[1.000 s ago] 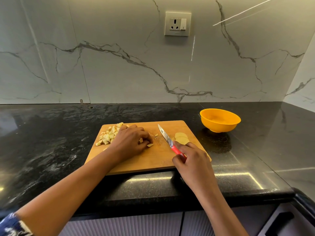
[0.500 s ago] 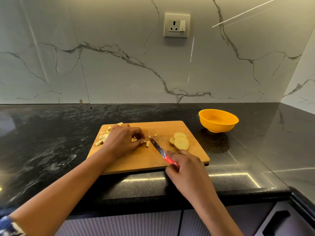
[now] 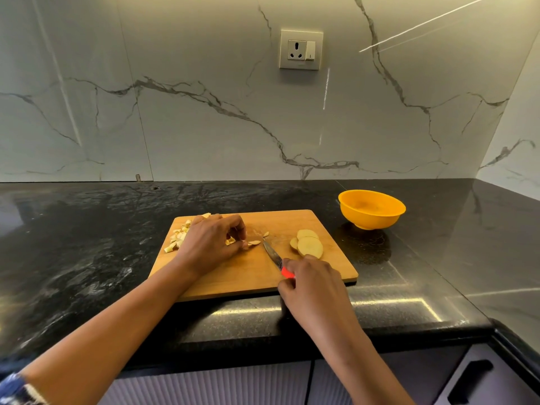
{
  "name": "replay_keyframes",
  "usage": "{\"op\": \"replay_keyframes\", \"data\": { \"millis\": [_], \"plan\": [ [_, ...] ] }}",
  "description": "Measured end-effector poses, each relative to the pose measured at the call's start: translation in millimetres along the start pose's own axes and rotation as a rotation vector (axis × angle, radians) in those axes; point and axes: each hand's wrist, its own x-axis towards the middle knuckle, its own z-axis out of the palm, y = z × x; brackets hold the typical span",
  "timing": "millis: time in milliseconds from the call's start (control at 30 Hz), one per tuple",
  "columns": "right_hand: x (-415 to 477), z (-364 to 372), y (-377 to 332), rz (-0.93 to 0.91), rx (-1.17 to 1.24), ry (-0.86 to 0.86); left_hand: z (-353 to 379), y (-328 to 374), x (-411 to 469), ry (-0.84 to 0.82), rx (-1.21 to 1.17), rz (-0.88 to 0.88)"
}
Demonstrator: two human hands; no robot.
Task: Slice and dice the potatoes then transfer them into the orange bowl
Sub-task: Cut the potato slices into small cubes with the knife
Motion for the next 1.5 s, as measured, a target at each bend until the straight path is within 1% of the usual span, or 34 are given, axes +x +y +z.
{"op": "replay_keyframes", "data": {
  "millis": [67, 167, 333, 467, 600, 733, 867, 1067, 1367, 1500],
  "plan": [
    [0.8, -1.5, 1.8, 0.005, 0.001, 0.011, -0.7, 0.9, -0.4, -0.024, -0.03, 0.005],
    [-2.3, -2.6, 0.9, -0.023, 0.035, 0.047, -1.5, 2.8, -0.4, -0.041, -0.015, 0.009],
    [-0.4, 6.4, -6.0, -0.057, 0.034, 0.0, -1.4, 3.7, 0.4, -0.044, 0.032, 0.021],
    [6.3, 11.2, -5.3, -0.031, -0.003, 0.007, -1.8, 3.8, -0.4, -0.054, 0.065, 0.035],
    [11.2, 10.2, -2.3, -0.001, -0.041, 0.0, -2.3, 2.1, -0.5, -0.054, -0.012, 0.039],
    [7.0, 8.9, 0.4, -0.005, -0.054, 0.031, 0.6, 0.1, -0.2, -0.039, -0.115, 0.027],
    [-0.4, 9.0, -3.2, -0.044, -0.03, 0.02, 3.5, -1.6, -0.2, -0.047, -0.055, 0.043],
    [-5.2, 6.8, -11.9, -0.085, -0.004, 0.003, 5.1, -0.4, 0.1, -0.017, 0.01, 0.036],
    [-1.3, 0.5, -19.3, -0.1, -0.089, -0.029, 4.1, 5.7, -1.2, -0.005, 0.086, 0.063],
    [4.5, 3.5, -27.5, -0.102, -0.132, -0.077, 2.9, 8.1, -2.6, 0.012, 0.094, 0.074]
  ]
}}
